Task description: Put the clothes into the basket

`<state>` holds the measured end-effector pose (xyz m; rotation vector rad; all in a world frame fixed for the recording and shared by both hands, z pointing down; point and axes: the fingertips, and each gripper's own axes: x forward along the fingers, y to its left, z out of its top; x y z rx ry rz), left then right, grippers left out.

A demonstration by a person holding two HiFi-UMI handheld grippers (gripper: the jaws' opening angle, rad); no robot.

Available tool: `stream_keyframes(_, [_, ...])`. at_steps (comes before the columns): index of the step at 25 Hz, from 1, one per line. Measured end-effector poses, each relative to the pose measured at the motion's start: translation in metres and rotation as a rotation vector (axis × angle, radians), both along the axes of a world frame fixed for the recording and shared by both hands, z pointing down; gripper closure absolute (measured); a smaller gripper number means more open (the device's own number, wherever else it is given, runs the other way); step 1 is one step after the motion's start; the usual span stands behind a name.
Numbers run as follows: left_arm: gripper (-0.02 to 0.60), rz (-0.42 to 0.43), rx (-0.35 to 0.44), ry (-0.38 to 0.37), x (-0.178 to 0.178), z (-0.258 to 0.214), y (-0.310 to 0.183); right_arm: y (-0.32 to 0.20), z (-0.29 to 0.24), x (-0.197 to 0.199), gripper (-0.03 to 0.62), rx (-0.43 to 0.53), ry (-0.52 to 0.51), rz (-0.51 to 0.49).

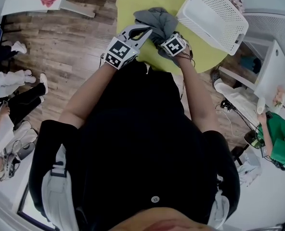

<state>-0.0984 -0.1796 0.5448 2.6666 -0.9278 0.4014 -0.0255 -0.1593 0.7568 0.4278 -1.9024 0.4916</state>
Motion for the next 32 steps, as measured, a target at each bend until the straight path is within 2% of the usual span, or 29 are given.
stream_keyframes(6, [0.571, 0.039, 0.038, 0.022, 0.015, -0.012, -0.003, 0.006, -0.034, 0.008, 0.233, -0.007, 0.015, -0.07])
stream_keyframes(11, [0.572, 0.068, 0.064, 0.043, 0.029, -0.027, -0.005, 0.017, -0.065, 0.021, 0.233, -0.043, 0.016, -0.076])
stream_keyframes(15, [0.571, 0.083, 0.102, 0.076, 0.039, -0.05, -0.011, 0.018, -0.098, 0.028, 0.232, -0.02, 0.008, -0.117])
stream_keyframes(28, [0.571, 0.16, 0.169, 0.158, 0.082, -0.116, -0.025, 0.014, -0.198, 0.086, 0.232, 0.039, 0.032, -0.136])
stream_keyframes(32, [0.571, 0.172, 0.187, 0.161, 0.101, -0.133, -0.031, 0.007, -0.221, 0.103, 0.232, 0.056, 0.049, -0.168])
